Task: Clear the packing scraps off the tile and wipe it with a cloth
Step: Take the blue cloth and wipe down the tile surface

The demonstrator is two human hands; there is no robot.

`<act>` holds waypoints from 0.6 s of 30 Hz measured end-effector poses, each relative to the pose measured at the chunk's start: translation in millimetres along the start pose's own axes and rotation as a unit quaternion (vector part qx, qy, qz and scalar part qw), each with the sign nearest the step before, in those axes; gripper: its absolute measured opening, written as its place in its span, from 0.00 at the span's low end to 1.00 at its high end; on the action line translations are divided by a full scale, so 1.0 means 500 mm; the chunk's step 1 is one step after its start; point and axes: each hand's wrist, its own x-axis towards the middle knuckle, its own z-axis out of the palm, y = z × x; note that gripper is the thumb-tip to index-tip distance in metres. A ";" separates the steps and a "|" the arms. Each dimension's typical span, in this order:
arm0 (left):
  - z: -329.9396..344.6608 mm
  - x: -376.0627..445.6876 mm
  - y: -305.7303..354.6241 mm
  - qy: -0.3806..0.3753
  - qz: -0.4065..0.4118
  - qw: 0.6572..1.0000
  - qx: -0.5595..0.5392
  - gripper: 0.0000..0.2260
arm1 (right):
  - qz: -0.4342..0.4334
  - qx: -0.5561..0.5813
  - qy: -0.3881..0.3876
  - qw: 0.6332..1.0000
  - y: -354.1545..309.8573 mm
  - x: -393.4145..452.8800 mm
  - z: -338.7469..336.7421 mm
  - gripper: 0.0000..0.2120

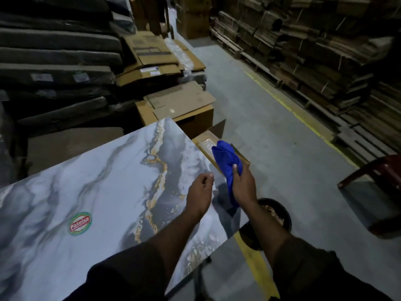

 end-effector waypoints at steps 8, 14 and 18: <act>-0.197 -0.024 0.118 0.072 -0.112 0.936 -0.327 0.22 | -0.149 0.067 -0.234 0.958 -0.176 -0.142 0.081 0.22; -0.369 -0.101 0.114 0.119 -0.018 0.958 -0.259 0.12 | -0.107 0.271 -0.261 0.920 -0.336 -0.201 0.105 0.17; -0.433 -0.167 0.124 0.103 0.081 0.978 -0.162 0.09 | -0.144 0.243 -0.267 0.921 -0.438 -0.252 0.140 0.20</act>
